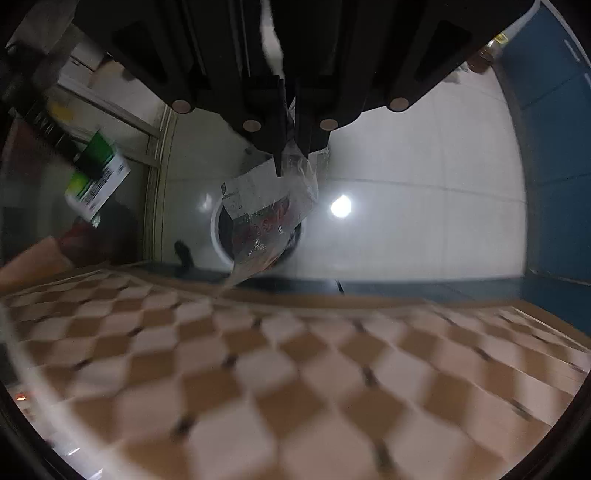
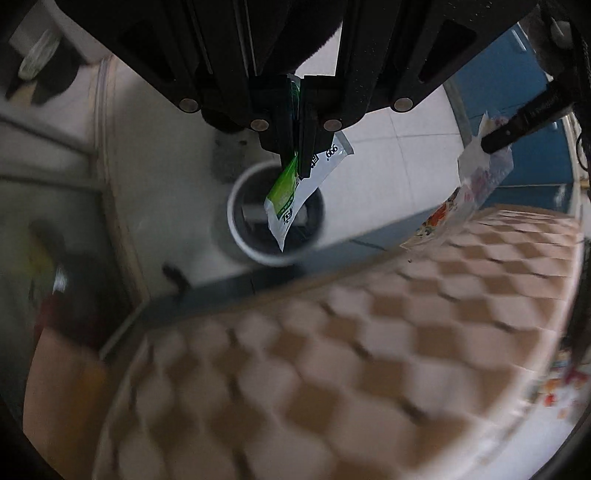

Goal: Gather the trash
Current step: 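Carry both items over the grey bin and open both tools to drop them, then move both tools back up to the counter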

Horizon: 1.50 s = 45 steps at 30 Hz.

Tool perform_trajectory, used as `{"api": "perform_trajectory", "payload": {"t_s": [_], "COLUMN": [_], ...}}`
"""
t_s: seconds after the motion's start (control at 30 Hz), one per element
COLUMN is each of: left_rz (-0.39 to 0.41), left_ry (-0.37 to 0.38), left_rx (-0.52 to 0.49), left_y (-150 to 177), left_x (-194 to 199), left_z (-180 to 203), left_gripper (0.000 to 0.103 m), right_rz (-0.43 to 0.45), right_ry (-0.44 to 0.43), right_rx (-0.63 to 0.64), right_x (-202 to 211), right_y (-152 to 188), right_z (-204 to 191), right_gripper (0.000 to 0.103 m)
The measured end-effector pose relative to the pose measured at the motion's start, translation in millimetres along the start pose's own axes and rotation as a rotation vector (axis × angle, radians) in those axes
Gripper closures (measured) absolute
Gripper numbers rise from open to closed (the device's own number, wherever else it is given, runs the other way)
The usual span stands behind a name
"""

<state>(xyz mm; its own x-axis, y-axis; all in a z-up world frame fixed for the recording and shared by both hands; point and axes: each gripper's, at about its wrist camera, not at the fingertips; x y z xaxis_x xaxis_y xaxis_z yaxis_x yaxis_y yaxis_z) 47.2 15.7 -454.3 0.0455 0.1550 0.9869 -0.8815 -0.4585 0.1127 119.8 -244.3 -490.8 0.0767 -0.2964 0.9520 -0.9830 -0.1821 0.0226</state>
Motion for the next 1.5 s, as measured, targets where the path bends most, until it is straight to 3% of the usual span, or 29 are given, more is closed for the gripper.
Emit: {"api": "perform_trajectory", "payload": {"t_s": [0.33,0.47,0.53,0.77,0.8,0.83,0.9,0.97,1.0,1.07,1.13,1.3,1.5], "left_rz": [-0.258,-0.321,-0.323,-0.268,-0.255,-0.237,-0.211,-0.183,-0.174,-0.146,-0.113,-0.012,0.005], "left_ry": [0.08,0.093,0.096,0.024,0.016,-0.001,-0.026,-0.054,-0.064,-0.091,-0.123,-0.208,-0.201], "left_rx": [-0.013,0.01,0.003,-0.024,-0.02,-0.012,-0.003,0.001,0.001,0.0,-0.012,-0.029,0.0], "left_y": [-62,-75,-78,-77,-76,-75,-73,-68,-65,-59,-53,-34,-8], "left_x": [-266,-339,-356,-361,-357,-355,-349,-342,-340,-332,-322,-290,-234], "left_z": [37,45,50,37,26,22,12,7,5,2,1,6,10], "left_gripper": [0.102,0.102,0.101,0.093,0.072,0.036,0.002,0.002,0.002,0.002,0.002,0.002,0.002], "right_rz": [-0.114,-0.148,-0.152,-0.191,-0.194,-0.197,-0.192,-0.183,-0.179,-0.17,-0.152,-0.096,-0.061], "right_ry": [-0.011,-0.029,-0.044,-0.061,-0.059,-0.056,-0.043,-0.031,-0.019,0.002,0.048,0.151,0.172], "right_rx": [-0.121,-0.184,-0.19,-0.136,-0.128,-0.115,-0.102,-0.095,-0.091,-0.079,-0.053,0.029,0.106], "right_x": [-209,-279,-301,-341,-345,-348,-346,-346,-345,-342,-334,-304,-245], "right_y": [-14,-21,-25,-32,-33,-34,-33,-33,-32,-33,-33,-31,-24], "right_z": [83,107,110,94,91,88,83,82,81,82,81,73,56], "right_gripper": [0.101,0.101,0.101,0.099,0.098,0.093,0.078,0.055,0.05,0.025,0.009,0.005,0.002]}}
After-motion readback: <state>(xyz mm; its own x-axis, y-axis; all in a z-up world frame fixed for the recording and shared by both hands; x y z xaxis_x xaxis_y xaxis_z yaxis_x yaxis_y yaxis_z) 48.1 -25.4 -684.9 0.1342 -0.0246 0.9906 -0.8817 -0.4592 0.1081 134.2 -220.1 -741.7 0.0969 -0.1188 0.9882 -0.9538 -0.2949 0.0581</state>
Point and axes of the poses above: each gripper's, at about its wrist camera, not at the fingertips, and x roughly against the way its jaws point, z to its right, y to its underside, and after that the axes turned 3 degrees about -z, right-handed
